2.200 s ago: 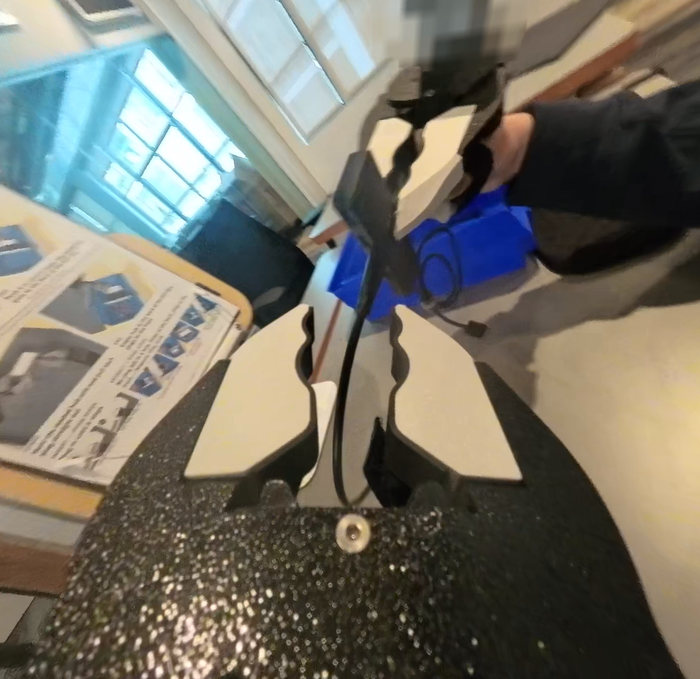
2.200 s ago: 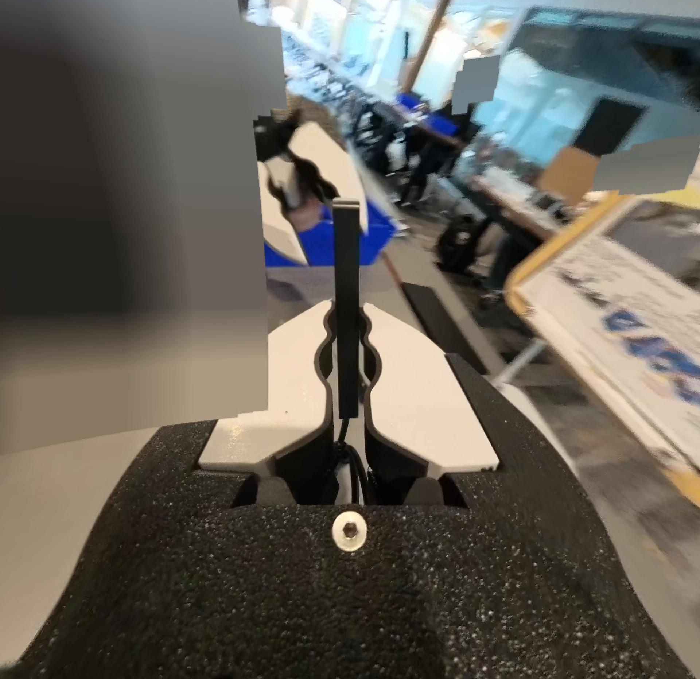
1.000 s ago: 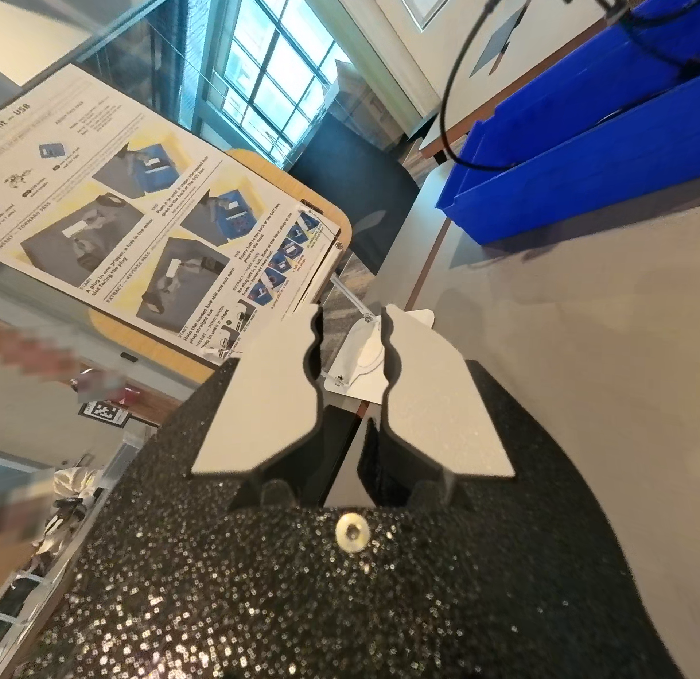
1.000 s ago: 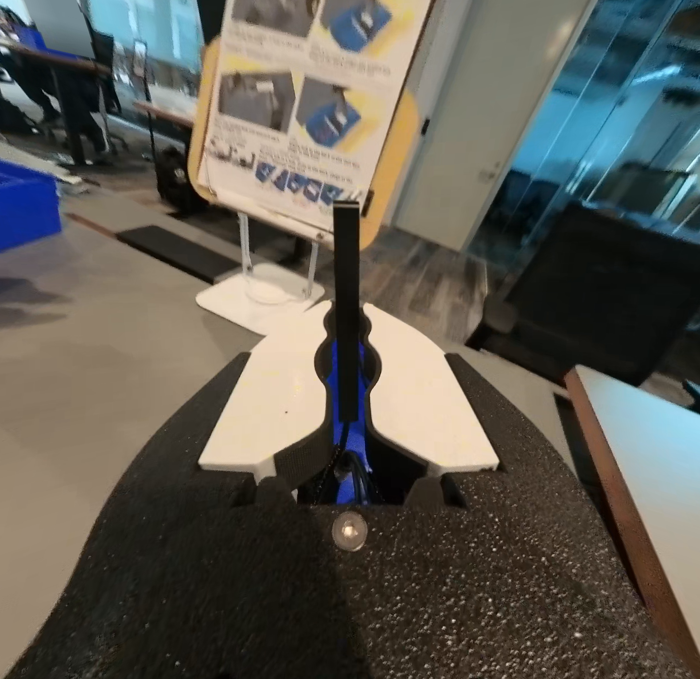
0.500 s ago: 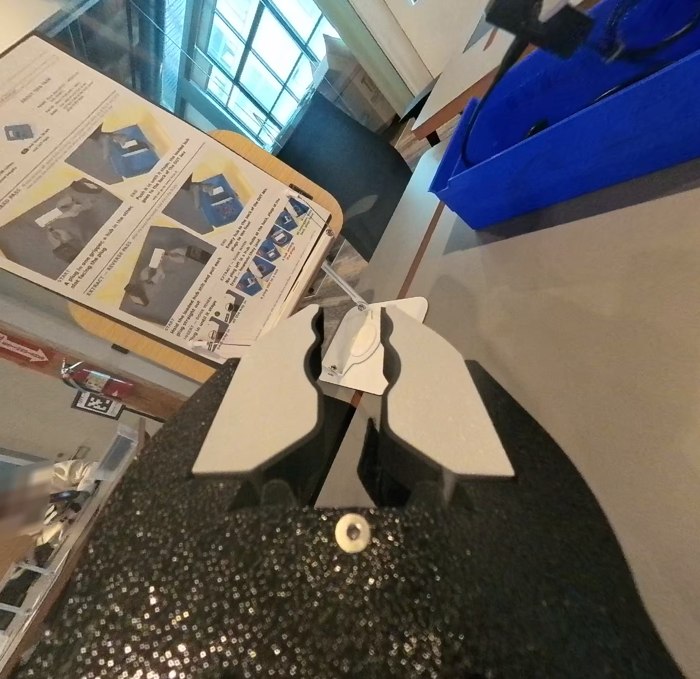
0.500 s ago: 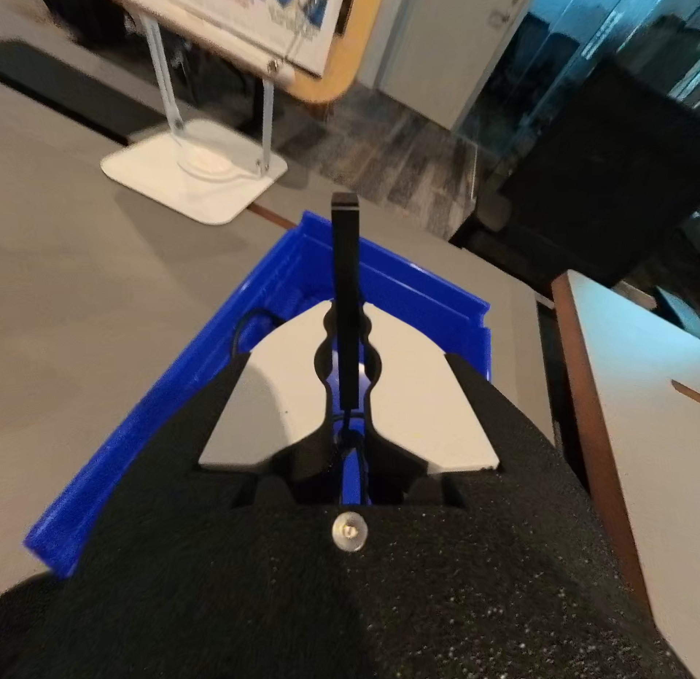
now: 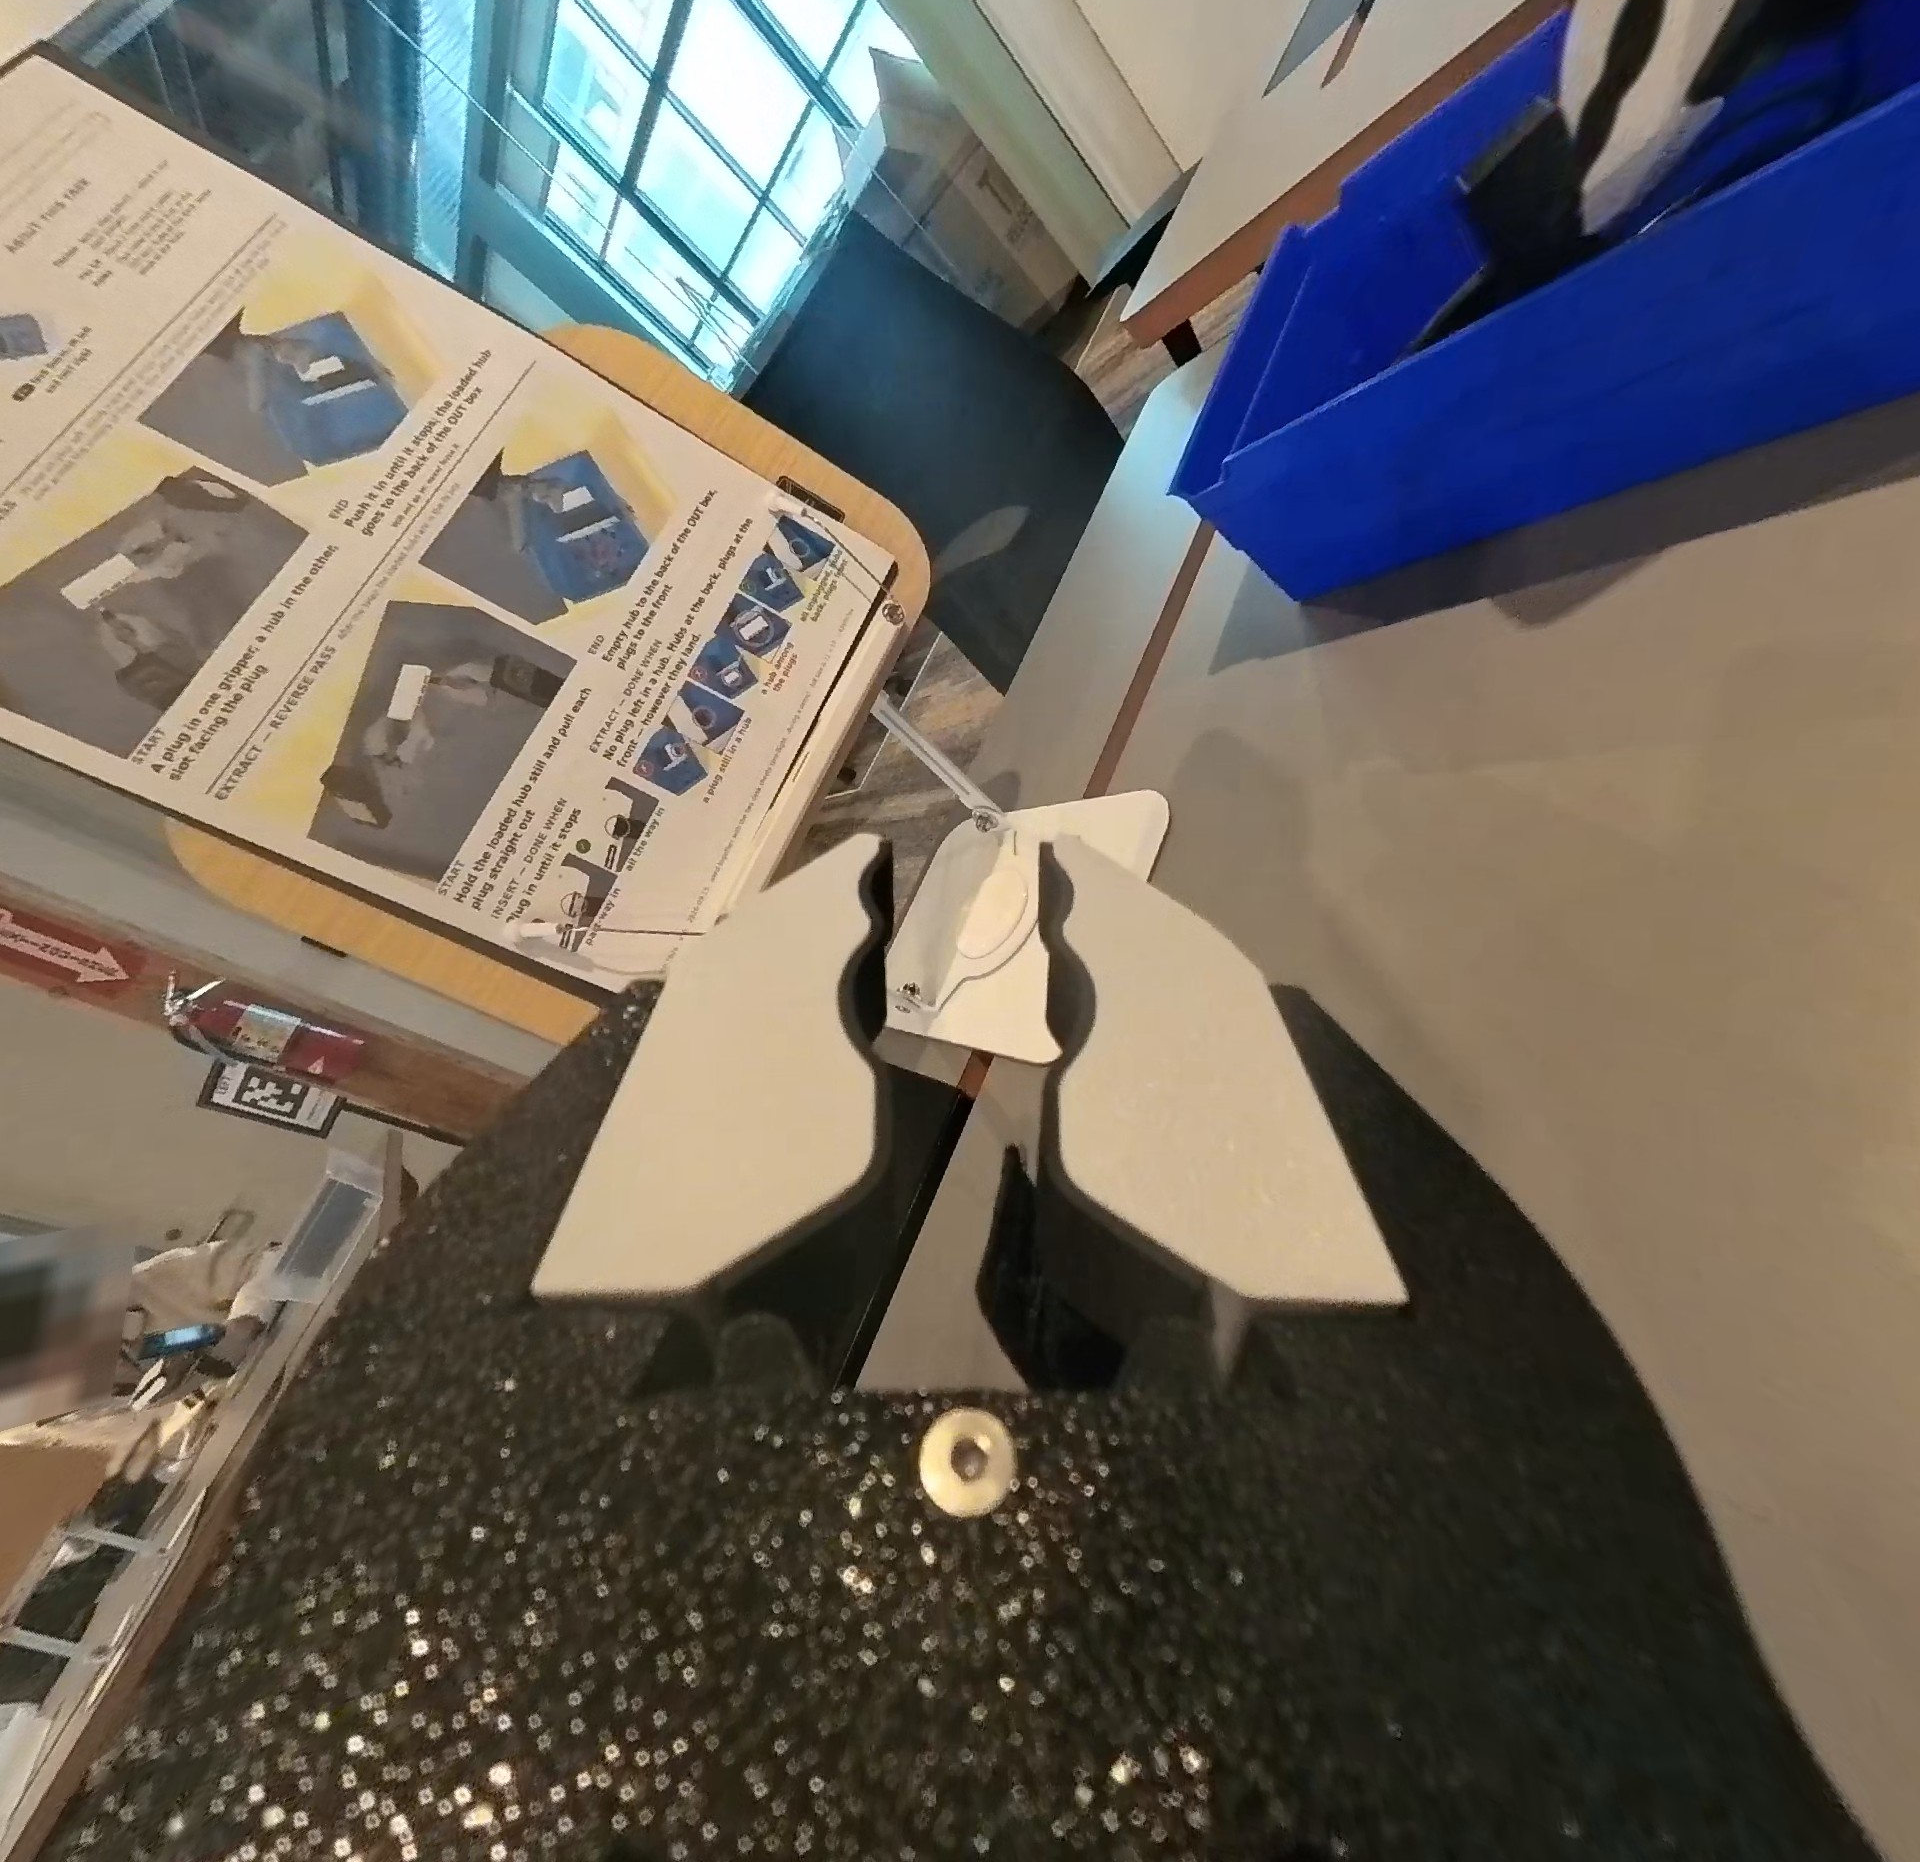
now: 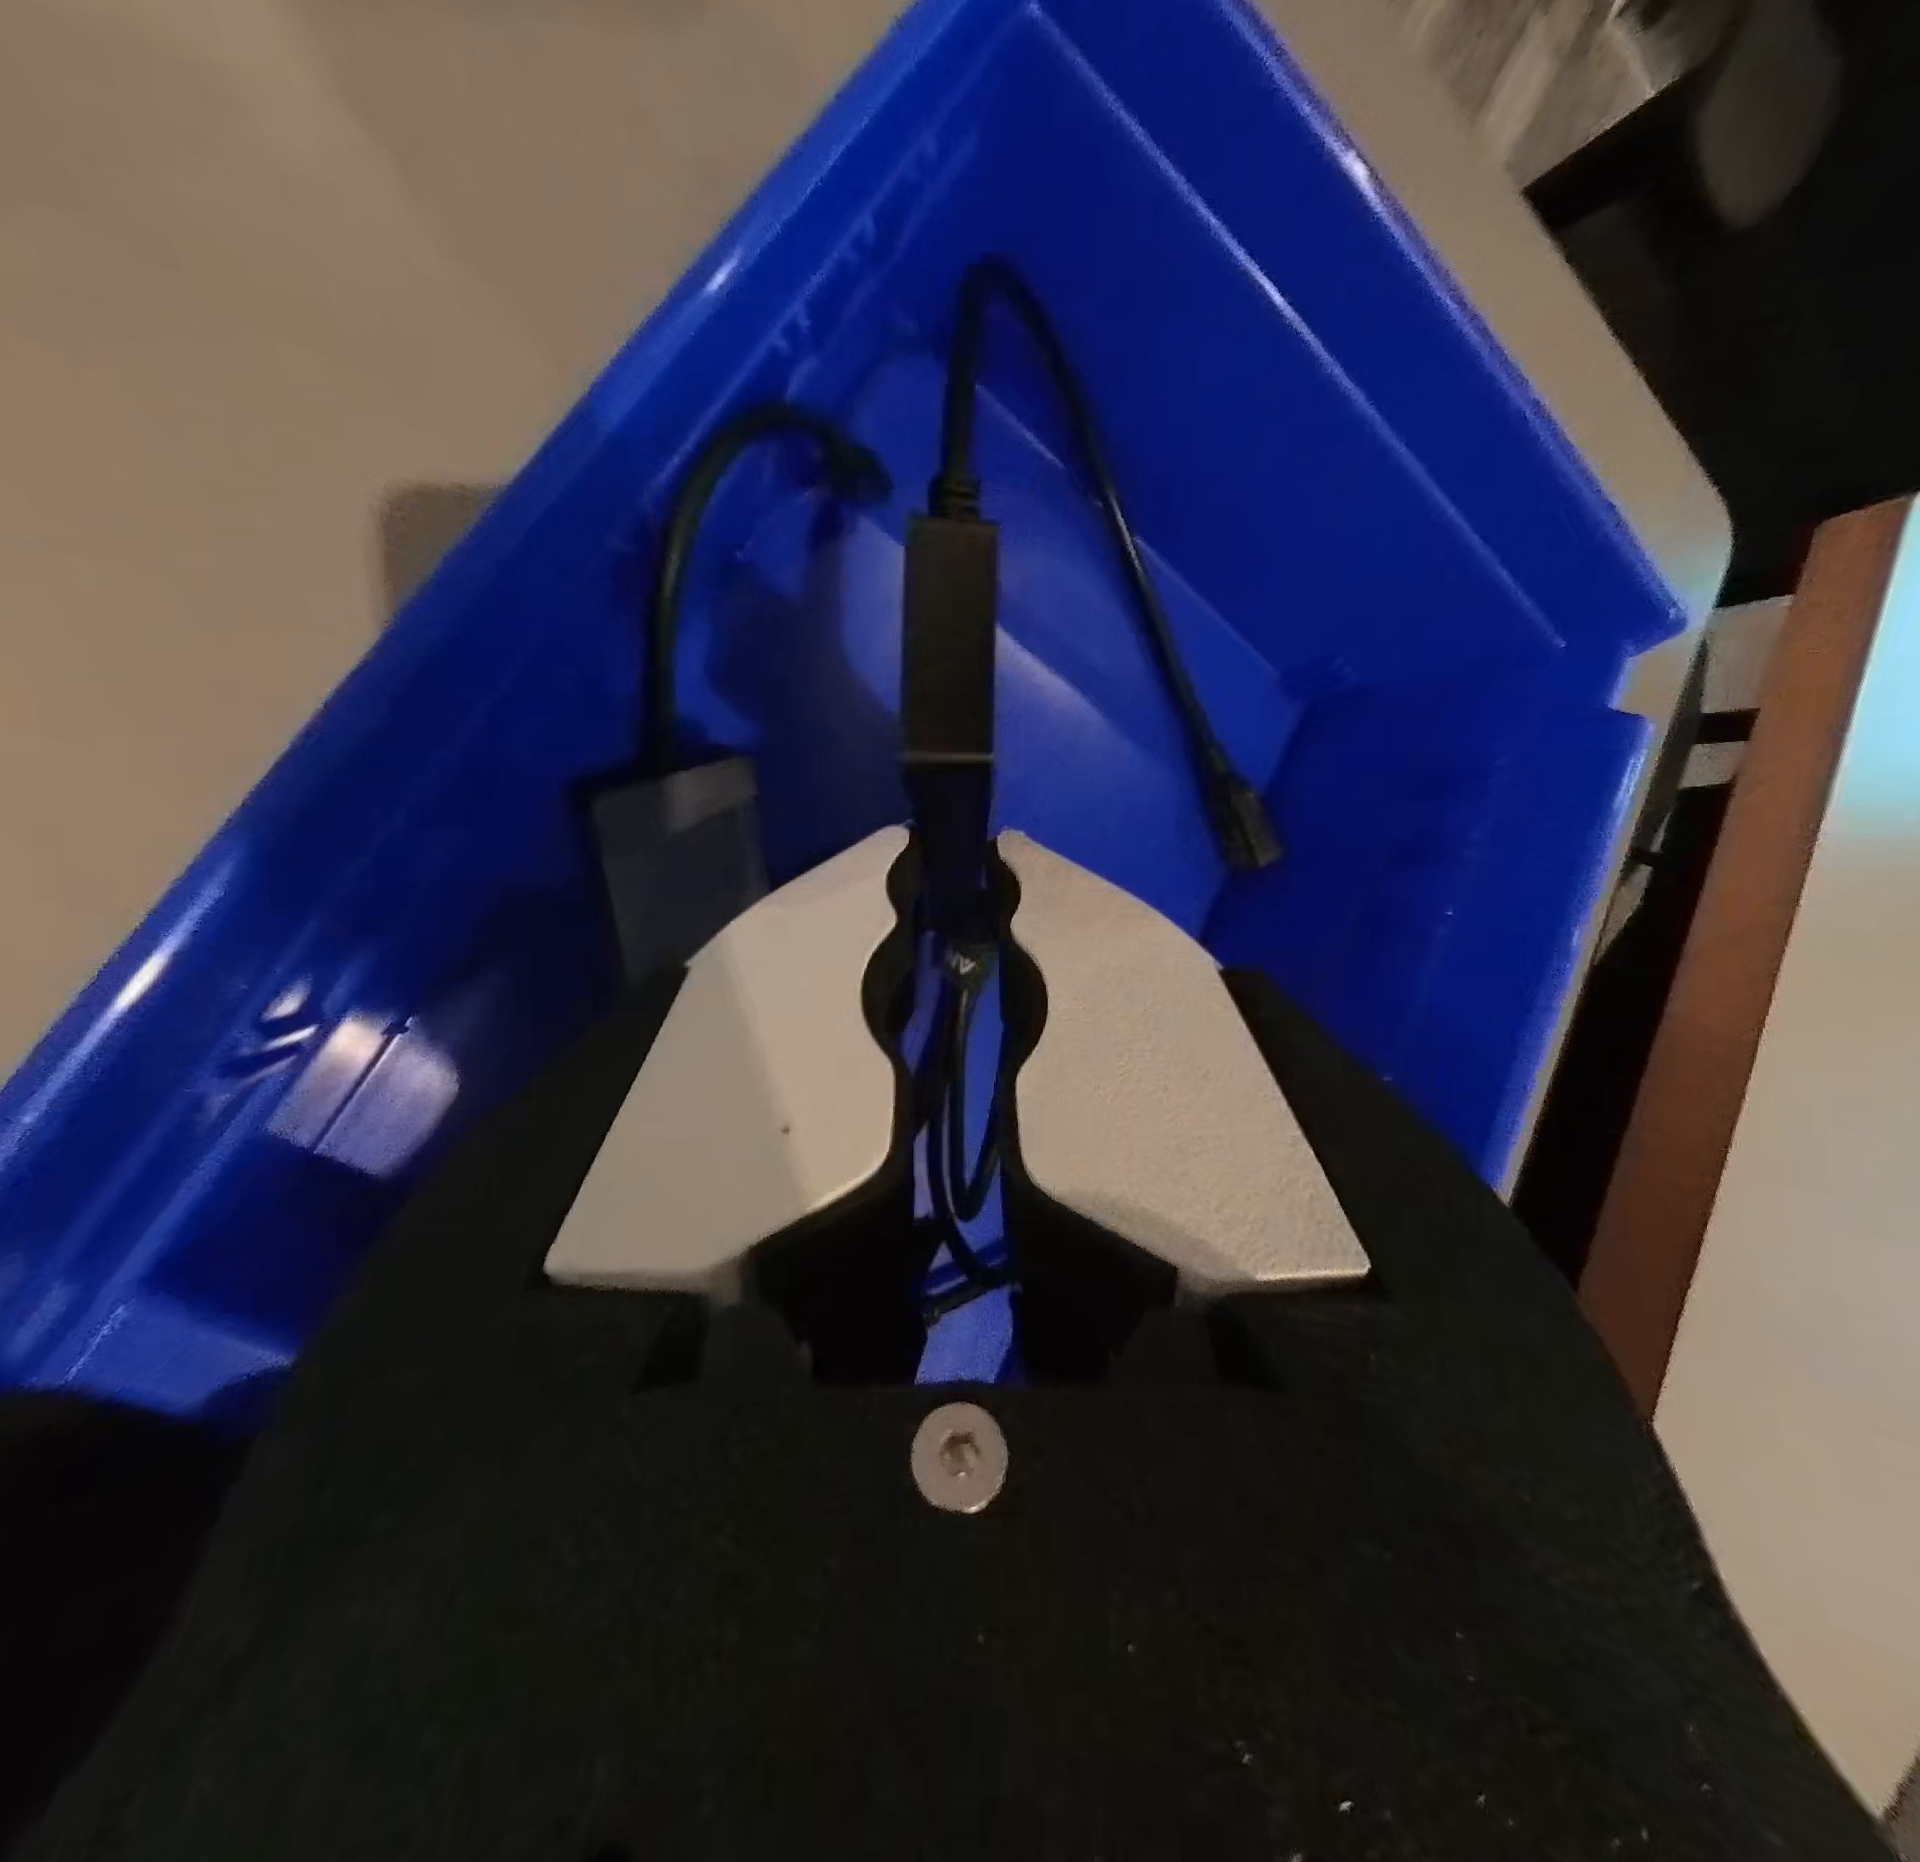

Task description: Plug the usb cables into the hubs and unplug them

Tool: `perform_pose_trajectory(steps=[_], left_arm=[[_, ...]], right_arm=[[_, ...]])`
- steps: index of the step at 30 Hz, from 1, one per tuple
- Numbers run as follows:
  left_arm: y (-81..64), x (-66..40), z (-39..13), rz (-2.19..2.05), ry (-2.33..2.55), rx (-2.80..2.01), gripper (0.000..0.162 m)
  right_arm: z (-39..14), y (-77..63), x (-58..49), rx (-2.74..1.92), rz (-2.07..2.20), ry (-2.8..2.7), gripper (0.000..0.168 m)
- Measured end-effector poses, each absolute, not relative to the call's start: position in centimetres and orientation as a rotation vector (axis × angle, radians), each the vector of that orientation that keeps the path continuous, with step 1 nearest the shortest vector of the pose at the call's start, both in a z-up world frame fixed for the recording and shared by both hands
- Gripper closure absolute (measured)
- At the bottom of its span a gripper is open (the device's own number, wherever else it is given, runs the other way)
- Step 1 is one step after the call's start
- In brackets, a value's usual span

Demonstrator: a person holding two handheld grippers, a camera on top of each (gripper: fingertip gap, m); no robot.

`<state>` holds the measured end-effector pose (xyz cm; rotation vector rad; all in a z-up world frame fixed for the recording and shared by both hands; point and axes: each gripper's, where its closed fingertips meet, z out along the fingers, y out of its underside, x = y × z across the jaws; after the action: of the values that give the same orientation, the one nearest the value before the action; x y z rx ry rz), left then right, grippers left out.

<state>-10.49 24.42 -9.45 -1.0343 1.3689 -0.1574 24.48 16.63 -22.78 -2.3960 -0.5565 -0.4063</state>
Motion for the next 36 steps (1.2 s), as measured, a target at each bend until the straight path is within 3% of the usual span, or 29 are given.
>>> perform_pose_trajectory(steps=[5,14,26,30,36], left_arm=[[24.6,-10.6,-9.7,-0.158,1.374,-1.048,0.136],[24.8,-10.6,-9.8,-0.155,1.373,-1.06,0.136],[25.3,-10.8,-10.8,-0.167,1.392,-1.137,0.136],[25.4,-10.8,-11.1,-0.191,1.391,-1.17,0.135],[25.7,-10.9,-11.1,-0.202,1.38,-1.188,0.135]], right_arm=[[-23.5,15.8,23.8,-2.479,-0.345,-0.555,0.154],[-23.6,13.2,24.3,-2.631,-0.36,-0.481,0.128],[-12.2,15.4,17.2,-2.132,-0.642,-0.624,0.129],[-10.7,17.9,12.3,-1.941,-0.595,-0.739,0.128],[-12.6,20.3,8.6,-1.931,-0.536,-0.831,0.127]])
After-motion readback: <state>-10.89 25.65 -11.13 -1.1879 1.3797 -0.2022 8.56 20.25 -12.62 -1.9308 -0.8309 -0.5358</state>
